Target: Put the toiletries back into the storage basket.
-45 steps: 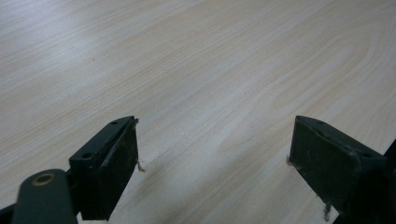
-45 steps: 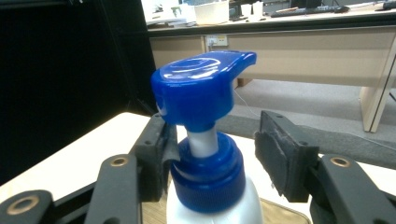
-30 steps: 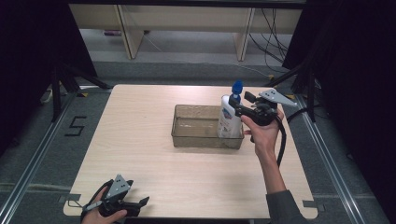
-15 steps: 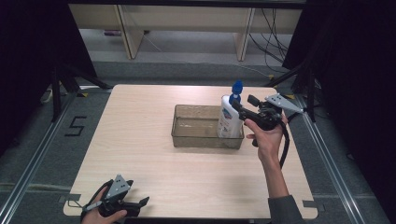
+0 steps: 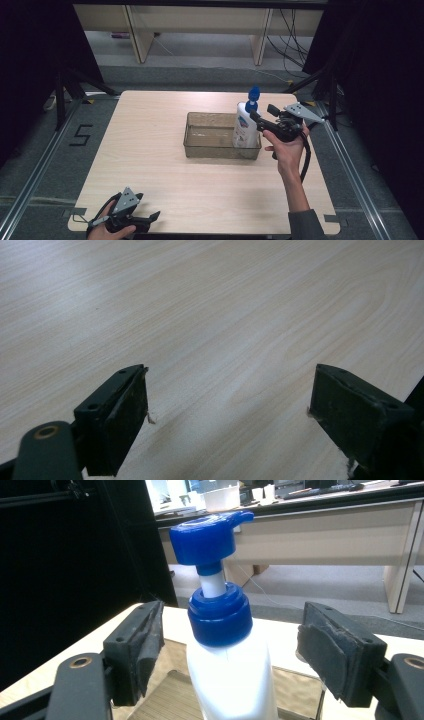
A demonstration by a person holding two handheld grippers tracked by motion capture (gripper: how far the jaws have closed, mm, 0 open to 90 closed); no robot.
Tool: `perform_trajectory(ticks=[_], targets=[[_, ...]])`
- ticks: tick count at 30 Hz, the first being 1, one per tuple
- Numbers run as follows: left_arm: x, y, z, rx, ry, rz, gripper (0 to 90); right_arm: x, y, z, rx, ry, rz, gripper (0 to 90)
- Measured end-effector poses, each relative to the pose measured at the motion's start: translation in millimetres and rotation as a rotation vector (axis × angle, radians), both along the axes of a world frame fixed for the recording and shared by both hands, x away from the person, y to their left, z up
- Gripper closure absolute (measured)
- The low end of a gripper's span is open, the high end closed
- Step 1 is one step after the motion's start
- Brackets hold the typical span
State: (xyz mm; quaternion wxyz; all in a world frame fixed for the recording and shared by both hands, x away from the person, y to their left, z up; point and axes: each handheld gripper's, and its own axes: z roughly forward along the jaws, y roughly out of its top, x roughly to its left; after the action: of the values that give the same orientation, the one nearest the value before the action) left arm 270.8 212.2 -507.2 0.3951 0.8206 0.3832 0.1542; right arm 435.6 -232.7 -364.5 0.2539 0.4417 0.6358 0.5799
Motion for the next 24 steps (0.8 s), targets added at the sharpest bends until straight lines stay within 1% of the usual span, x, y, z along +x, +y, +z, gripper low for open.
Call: perform_trajectory(ticks=[2, 3, 4, 6, 7, 9, 10, 11, 12, 13, 14, 16, 17, 19, 20, 23, 24], targets=[[-0.1, 0.0, 0.0, -0.002, -0.002, 0.002, 15.0, -0.7, -0.2, -0.2, 0.003, 0.003, 0.008, 26.1], [-0.2, -0.2, -0.1, -0.003, -0.004, 0.004, 15.0, -0.2, -0.6, -0.8, 0.01, -0.006, 0.016, 26.0], [-0.4, -0.2, -0.1, -0.004, -0.005, 0.005, 15.0, -0.7, -0.7, -1.0, 0.015, -0.003, 0.009, 25.9], [-0.2, -0.2, -0.1, -0.006, -0.004, 0.002, 15.0, -1.9, -1.7, -0.9, -0.001, 0.001, 0.001, 25.9], [-0.3, -1.0, -0.5, -0.017, -0.006, 0.008, 15.0, -2.7, -1.8, -1.0, 0.003, 0.005, 0.0, 25.9], [-0.4, -1.1, -0.4, -0.017, -0.006, 0.008, 15.0, -4.2, -1.7, -1.3, 0.027, 0.01, 0.012, 25.9], [-0.8, -1.1, 0.0, -0.014, -0.006, 0.009, 15.0, -5.1, -2.6, -0.7, 0.01, 0.012, 0.005, 25.9], [-0.6, -0.1, 0.7, 0.003, -0.006, 0.005, 15.0, -6.0, -2.0, -1.0, 0.019, 0.015, 0.001, 25.9], [-1.2, -0.2, 1.1, -0.002, -0.003, -0.003, 15.0, -5.7, -2.7, -1.2, 0.012, 0.003, 0.012, 25.8], [-1.2, -0.4, 1.2, -0.002, -0.007, -0.004, 15.0, -6.3, -2.9, -1.0, 0.004, 0.007, 0.007, 25.7], [-1.4, -0.5, 1.3, -0.002, -0.006, -0.004, 14.9, -7.2, -2.6, -1.0, 0.007, 0.012, 0.006, 25.8], [-1.5, -0.5, 1.4, -0.004, -0.007, -0.003, 15.0, -7.9, -2.5, -1.3, 0.006, 0.006, 0.011, 25.7], [-1.4, -0.6, 1.4, -0.007, -0.008, -0.001, 15.0, -9.2, -1.4, -1.5, 0.019, 0.009, 0.006, 25.7], [-1.3, -0.5, 1.0, -0.007, -0.013, -0.001, 14.9, -9.4, -2.3, -1.7, 0.009, 0.003, 0.005, 25.7], [-1.2, -0.3, 1.1, -0.006, -0.01, -0.004, 15.0, -10.2, -2.8, -1.4, -0.002, 0.005, 0.0, 25.8], [-1.2, -0.3, 1.1, -0.006, -0.011, -0.004, 15.0, -12.0, -3.4, -2.4, -0.005, 0.005, 0.006, 25.8], [-1.3, -0.5, 0.9, -0.009, -0.014, -0.001, 15.0, -12.9, -2.6, -2.7, 0.001, 0.014, 0.003, 25.7]])
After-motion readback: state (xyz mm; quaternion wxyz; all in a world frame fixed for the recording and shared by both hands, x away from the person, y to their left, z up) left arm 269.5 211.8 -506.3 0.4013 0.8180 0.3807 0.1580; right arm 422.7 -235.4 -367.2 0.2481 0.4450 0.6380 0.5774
